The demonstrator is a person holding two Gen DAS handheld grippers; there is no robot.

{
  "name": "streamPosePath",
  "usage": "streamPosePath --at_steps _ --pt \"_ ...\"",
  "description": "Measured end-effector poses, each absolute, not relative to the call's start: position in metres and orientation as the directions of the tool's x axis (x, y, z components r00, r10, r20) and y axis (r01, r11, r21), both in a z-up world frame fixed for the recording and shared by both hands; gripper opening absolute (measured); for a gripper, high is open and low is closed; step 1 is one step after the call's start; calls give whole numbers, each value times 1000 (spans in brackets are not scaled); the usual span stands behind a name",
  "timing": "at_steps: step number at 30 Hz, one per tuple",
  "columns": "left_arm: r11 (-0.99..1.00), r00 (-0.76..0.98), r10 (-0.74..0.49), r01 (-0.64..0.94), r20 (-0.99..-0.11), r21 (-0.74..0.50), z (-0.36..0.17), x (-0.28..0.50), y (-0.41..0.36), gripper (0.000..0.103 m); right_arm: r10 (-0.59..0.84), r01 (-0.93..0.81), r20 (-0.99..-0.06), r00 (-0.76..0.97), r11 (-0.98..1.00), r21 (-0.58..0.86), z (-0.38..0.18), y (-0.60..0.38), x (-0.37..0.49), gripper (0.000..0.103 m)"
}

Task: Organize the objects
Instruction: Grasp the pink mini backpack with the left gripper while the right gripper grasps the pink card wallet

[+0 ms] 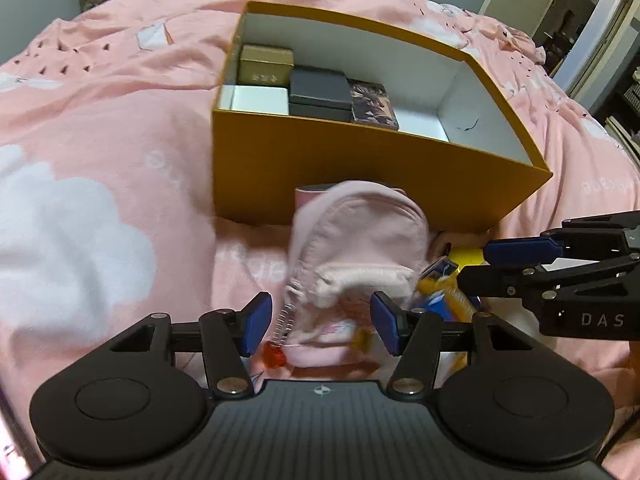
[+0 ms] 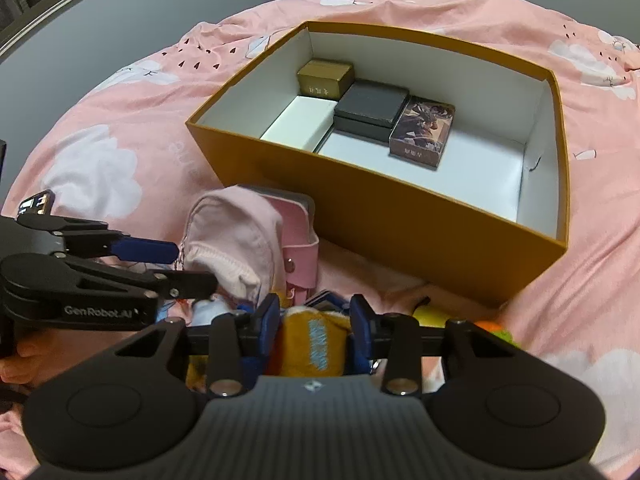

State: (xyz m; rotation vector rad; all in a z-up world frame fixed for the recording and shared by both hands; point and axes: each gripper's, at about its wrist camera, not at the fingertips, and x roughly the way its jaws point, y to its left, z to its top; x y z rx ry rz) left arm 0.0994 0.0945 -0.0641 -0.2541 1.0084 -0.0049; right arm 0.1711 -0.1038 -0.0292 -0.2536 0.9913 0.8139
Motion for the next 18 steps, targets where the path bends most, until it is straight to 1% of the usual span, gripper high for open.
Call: streamPosePath --at_steps 2,6,7,8,9,10,11,13,15,18 --pt "967 529 -142 -106 -837 -232 -68 104 94 68 480 -711 -828 290 687 150 -32 -102 176 42" --pt "958 522 -148 -134 -840 -252 -73 111 96 69 471 -710 -837 277 688 152 -40 -100 184 42" --pt "955 518 -151 -143 -842 -259 -74 112 97 63 470 -710 -839 275 687 152 -41 -99 186 42" --pt "952 518 -156 -149 -841 -268 -75 112 98 60 469 -713 -840 271 685 152 -42 -98 187 42" --pt "953 517 -147 -155 -843 -262 -75 111 98 46 470 -717 -841 266 680 154 -43 -97 189 42" --pt "959 513 -116 -167 -850 -231 -74 110 97 31 474 -723 -842 258 673 158 -45 -96 192 42" --pt "958 517 -105 -176 -850 -225 -74 109 99 29 476 -728 -843 251 667 160 -46 -94 195 42" --pt "947 508 -118 -203 -853 -251 -72 105 104 22 481 -741 -843 243 653 159 -48 -91 199 42" --pt "947 508 -96 -219 -856 -236 -66 100 104 19 486 -758 -843 231 633 158 -50 -86 202 42" --pt "958 535 -27 -227 -845 -174 -50 87 102 18 500 -781 -841 204 602 168 -54 -80 205 42"
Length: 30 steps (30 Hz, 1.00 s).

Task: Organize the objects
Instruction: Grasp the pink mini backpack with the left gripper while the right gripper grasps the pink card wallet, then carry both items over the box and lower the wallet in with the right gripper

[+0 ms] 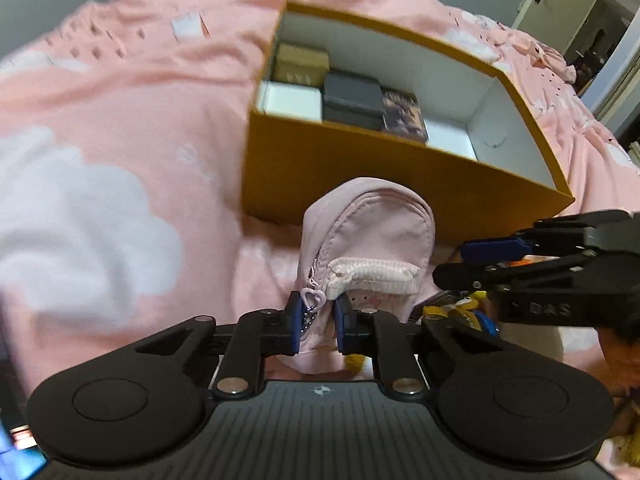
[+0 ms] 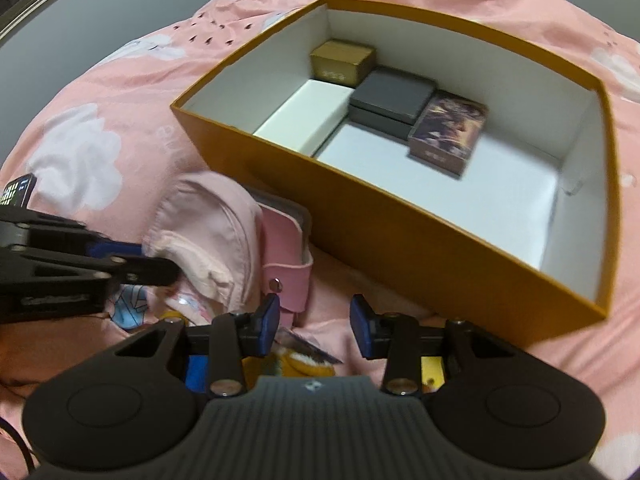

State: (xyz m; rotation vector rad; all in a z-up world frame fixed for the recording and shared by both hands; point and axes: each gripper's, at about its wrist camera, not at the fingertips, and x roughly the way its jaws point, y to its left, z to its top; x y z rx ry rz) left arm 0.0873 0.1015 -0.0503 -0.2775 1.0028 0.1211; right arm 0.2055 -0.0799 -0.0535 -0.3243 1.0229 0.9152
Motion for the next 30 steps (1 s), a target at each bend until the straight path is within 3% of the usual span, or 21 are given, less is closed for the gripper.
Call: streamPosePath --at_steps 3,11,14,16,22,30 --pt "955 556 43 -267 -830 -129 -38 81 106 17 511 -799 -840 181 575 178 -58 -71 209 42" --pt "944 548 51 -300 -835 -139 -41 88 113 17 559 -803 -822 108 536 259 -80 -51 225 47" --pt "941 562 41 -300 -826 -158 -40 87 111 17 588 -802 -804 84 520 296 -84 -49 224 41" --pt "942 572 50 -301 -819 -152 -38 82 109 17 590 -810 -801 98 516 281 -80 -48 220 33" --pt "940 597 32 -290 -802 -179 -32 76 106 16 565 -831 -807 174 523 187 -57 -53 201 32" --pt "938 699 -42 -218 -714 -270 -4 65 100 16 559 -804 -771 304 585 108 -10 -84 188 31"
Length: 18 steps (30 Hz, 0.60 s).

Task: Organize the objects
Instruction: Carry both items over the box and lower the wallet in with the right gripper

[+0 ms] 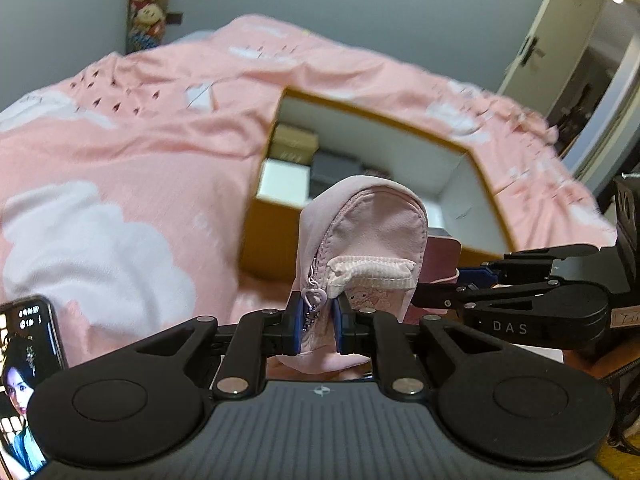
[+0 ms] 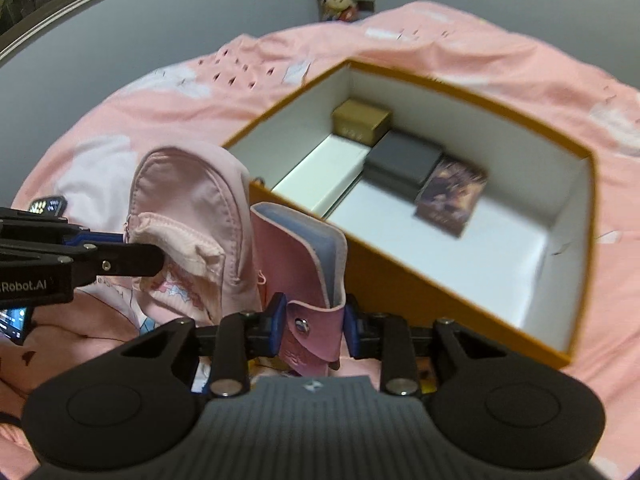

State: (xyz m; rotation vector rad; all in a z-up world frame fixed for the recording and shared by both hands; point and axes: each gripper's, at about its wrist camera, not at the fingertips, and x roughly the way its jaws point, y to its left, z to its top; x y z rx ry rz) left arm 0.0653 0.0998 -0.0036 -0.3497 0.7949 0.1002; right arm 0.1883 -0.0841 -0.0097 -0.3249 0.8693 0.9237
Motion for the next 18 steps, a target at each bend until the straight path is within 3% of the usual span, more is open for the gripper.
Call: streamPosePath --at_steps 8,18 --pt "942 787 -101 -120 -608 -312 31 66 88 16 554 -769 -729 403 636 59 35 -114 186 31" --pt "946 849 -69 -111 -523 -304 52 89 92 16 558 -717 -650 516 696 29 77 -127 210 31"
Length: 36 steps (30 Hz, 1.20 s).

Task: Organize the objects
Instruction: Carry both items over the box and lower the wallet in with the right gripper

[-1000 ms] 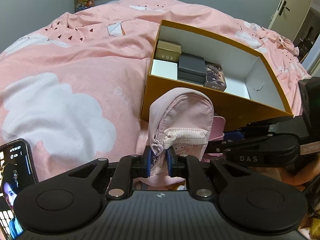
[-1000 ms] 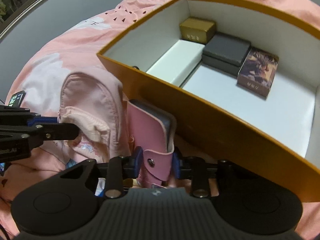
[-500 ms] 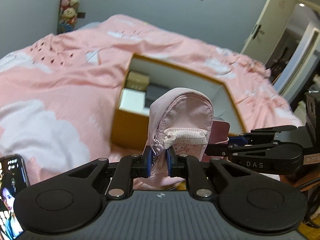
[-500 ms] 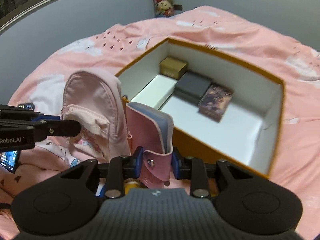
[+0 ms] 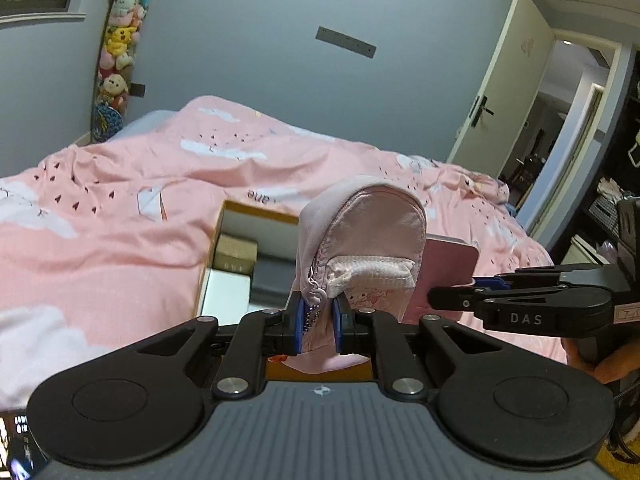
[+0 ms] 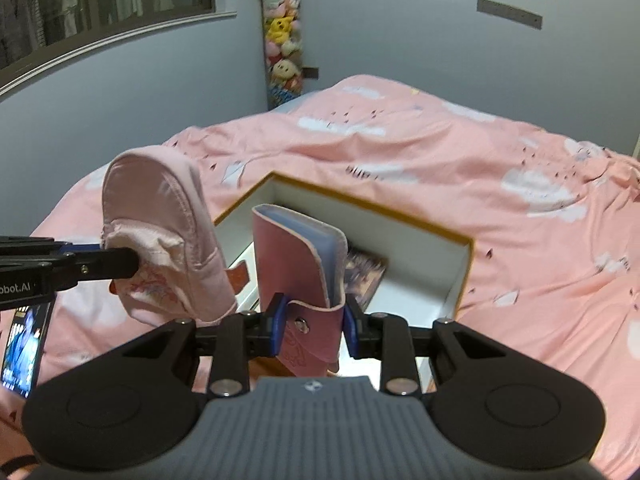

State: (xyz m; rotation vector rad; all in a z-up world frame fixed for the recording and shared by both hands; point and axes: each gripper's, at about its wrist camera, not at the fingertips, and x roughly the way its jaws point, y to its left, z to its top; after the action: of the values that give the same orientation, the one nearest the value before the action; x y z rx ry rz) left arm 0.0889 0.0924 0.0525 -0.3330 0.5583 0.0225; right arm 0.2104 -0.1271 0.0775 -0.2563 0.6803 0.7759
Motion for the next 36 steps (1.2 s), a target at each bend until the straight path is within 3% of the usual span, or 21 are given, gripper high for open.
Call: streamPosePath --at_steps 9,22,36 --pt "946 842 -69 -115 -536 -303 60 128 118 16 554 -666 -681 479 734 128 61 -104 262 31" --pt "948 753 -124 -103 -647 -301 44 187 146 16 512 -542 -847 141 756 367 -33 -51 339 31" --pt "934 668 -164 -133 -726 -332 20 216 163 16 525 -410 -847 -80 757 508 -94 -17 373 29"
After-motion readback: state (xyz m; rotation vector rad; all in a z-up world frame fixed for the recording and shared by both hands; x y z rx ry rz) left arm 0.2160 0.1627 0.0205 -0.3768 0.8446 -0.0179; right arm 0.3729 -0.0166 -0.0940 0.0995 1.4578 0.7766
